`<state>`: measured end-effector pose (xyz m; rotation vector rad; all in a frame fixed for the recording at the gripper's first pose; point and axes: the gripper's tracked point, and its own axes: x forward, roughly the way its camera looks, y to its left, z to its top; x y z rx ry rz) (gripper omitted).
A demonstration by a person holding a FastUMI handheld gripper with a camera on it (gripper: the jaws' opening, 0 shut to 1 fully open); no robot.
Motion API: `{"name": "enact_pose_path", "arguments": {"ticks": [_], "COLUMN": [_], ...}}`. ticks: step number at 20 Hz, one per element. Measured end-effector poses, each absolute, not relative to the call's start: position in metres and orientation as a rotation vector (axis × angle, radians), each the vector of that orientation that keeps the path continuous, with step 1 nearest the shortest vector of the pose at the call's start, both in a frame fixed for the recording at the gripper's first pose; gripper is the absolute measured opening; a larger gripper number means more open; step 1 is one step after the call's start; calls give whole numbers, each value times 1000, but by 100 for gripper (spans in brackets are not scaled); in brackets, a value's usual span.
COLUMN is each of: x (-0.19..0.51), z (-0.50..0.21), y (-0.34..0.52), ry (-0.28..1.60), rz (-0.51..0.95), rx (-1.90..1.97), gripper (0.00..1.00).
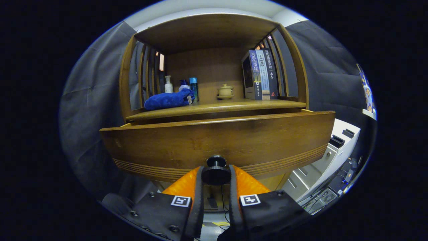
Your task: Pull open the drawer, take out the items inside it, and place them on the countertop above the cabinet.
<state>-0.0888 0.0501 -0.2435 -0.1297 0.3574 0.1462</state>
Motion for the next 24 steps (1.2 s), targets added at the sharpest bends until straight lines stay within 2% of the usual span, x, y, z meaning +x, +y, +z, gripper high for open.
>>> {"name": "enact_pose_path", "arguments": {"ticks": [24], "x": [-148], "z": [-245], "y": [42], "ry": [379], "rz": [155], "rx": [-125], "gripper": [40]}}
